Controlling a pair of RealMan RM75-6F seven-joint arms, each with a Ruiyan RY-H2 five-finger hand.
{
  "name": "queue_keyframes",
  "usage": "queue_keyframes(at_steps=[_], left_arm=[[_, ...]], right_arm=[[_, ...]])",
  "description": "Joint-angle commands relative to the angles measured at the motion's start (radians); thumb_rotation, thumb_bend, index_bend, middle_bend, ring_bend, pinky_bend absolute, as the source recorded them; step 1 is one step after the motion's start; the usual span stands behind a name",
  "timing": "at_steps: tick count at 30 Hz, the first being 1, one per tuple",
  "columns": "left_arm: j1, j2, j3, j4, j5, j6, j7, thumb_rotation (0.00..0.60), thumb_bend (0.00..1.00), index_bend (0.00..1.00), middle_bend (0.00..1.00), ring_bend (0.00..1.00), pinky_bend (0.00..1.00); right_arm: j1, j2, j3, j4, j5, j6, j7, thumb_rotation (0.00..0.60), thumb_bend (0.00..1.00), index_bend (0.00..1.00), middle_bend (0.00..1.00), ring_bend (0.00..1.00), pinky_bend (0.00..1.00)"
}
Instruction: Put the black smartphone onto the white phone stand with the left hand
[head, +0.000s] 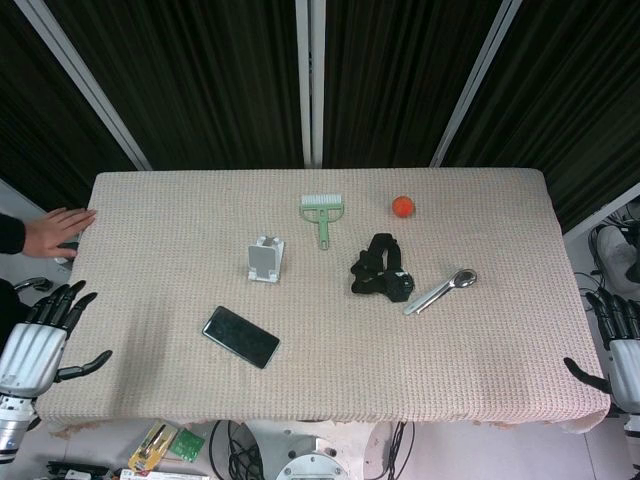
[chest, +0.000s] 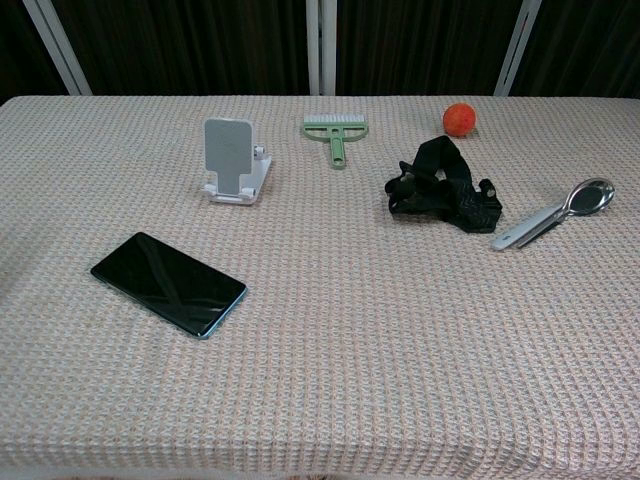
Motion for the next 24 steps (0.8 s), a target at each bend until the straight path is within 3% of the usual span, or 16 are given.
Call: queue_keyframes(at_steps=[1,11,15,19,24], left_arm=[[0.0,0.0,0.0,0.0,0.0,-0.001,-0.001,0.013,0.11,0.13,0.06,0.06,0.2],[-0.006,0.005,0.02,-0.026,0.029,-0.018,0.003,0.05,0.11,0.11,0.07,0.07,0.2],[-0.036,0.004,0.027,-0.039,0.098,-0.022,0.02,0.12,0.11,0.1,0.07,0.07,0.2],[-0.102,0.01,0.025,-0.07,0.196,-0.06,0.081,0.296,0.11,0.09,0.08,0.07,0.2],[-0.242,0.02,0.003,-0.121,0.266,-0.236,0.173,0.563,0.11,0.09,0.08,0.07,0.2]], right_arm=[[0.0,0.0,0.0,0.001,0.0,0.0,0.0,0.6,0.07,0.0,0.0,0.0,0.0],[0.001,-0.001,-0.002,0.003,-0.007,0.002,0.002,0.6,0.07,0.0,0.0,0.0,0.0],[0.003,0.002,-0.002,-0.003,-0.013,0.005,-0.003,0.6,0.07,0.0,0.0,0.0,0.0],[0.007,0.009,-0.001,-0.016,-0.018,0.005,-0.014,0.6,0.07,0.0,0.0,0.0,0.0],[0.004,0.026,0.005,-0.042,-0.025,0.026,-0.025,0.6,0.07,0.0,0.0,0.0,0.0]])
